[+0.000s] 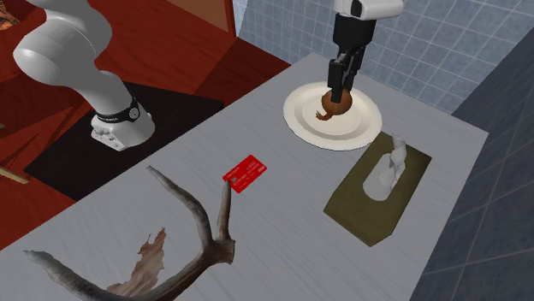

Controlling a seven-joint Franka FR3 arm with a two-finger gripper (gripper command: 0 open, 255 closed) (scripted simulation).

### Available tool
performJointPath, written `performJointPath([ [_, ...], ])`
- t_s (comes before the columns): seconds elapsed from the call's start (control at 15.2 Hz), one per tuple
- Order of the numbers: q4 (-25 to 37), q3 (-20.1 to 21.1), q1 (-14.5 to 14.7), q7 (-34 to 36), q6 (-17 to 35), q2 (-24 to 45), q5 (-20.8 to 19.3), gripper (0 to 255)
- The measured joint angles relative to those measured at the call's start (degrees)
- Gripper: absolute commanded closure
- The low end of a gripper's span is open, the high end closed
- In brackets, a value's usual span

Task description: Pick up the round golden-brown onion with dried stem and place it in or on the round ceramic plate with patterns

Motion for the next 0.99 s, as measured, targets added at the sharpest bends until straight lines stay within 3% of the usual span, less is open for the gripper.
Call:
performJointPath([
  [0.07,0.00,0.00,0.00,0.00,0.00,0.00,0.00,0],
  [0.46,-0.01,0.00,0.00,0.00,0.01,-0.01,0.00,0],
  [0.73,3.51,0.31,0.61,-0.10,-4.90,-1.41,0.18,0],
  [0.99,4.36,0.35,0.70,-0.22,-6.27,-1.87,0.24,0],
])
